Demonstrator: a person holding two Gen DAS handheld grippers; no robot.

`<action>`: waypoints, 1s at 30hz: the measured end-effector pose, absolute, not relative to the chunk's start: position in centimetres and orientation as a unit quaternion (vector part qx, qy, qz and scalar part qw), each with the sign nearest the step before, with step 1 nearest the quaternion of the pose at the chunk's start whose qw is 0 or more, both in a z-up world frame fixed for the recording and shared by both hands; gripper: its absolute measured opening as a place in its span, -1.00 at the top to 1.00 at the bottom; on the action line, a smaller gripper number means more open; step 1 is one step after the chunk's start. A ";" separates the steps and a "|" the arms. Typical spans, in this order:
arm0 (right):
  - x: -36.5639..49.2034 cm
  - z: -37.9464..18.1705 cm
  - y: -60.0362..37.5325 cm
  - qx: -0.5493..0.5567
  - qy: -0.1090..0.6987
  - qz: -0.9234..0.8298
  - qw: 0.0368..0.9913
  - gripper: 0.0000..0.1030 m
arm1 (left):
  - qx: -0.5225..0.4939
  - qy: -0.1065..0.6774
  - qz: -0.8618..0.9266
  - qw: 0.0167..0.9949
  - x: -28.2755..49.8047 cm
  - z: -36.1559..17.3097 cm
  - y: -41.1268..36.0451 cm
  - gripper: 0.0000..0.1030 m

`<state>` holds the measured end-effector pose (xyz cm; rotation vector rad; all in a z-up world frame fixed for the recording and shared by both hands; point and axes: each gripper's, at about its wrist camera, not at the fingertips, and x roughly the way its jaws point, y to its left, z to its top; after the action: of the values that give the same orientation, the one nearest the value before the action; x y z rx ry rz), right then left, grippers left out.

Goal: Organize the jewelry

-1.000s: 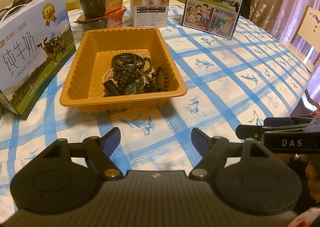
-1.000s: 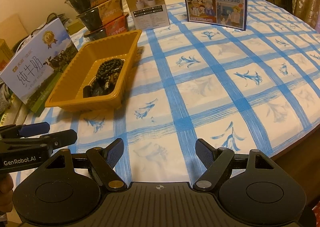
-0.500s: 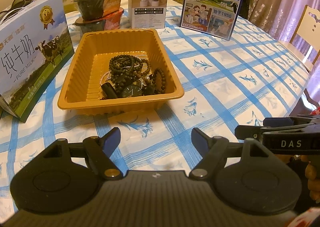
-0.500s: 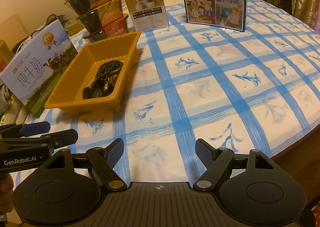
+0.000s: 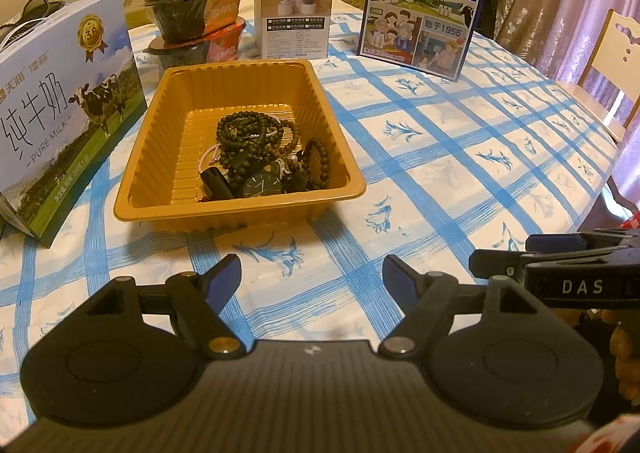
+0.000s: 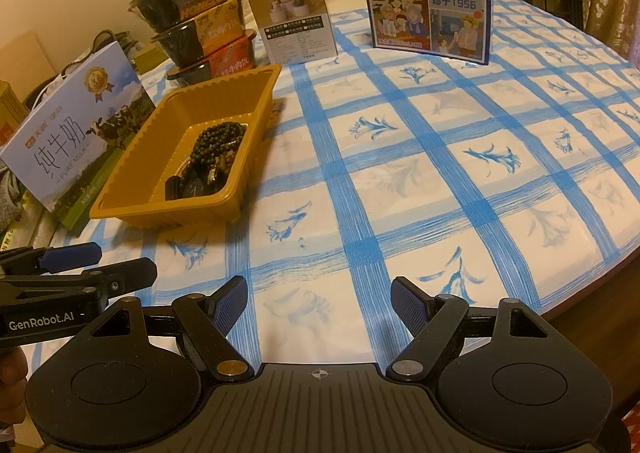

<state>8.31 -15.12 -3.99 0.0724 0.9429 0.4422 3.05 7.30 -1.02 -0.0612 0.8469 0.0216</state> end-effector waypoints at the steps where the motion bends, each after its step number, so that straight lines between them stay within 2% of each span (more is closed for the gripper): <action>1: 8.4 -4.0 -15.2 0.035 0.450 0.211 0.867 -0.52 | -0.029 0.411 0.010 0.911 3.1 -1.0 7.3 -0.47; 30: 8.2 -3.7 -15.2 0.036 0.448 0.209 0.868 -0.52 | -0.027 0.408 0.010 0.913 3.0 -0.8 7.1 -0.48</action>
<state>8.23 -15.16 -3.67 0.0746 0.9376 0.4384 2.98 7.13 -0.81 -0.0561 0.8396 0.0207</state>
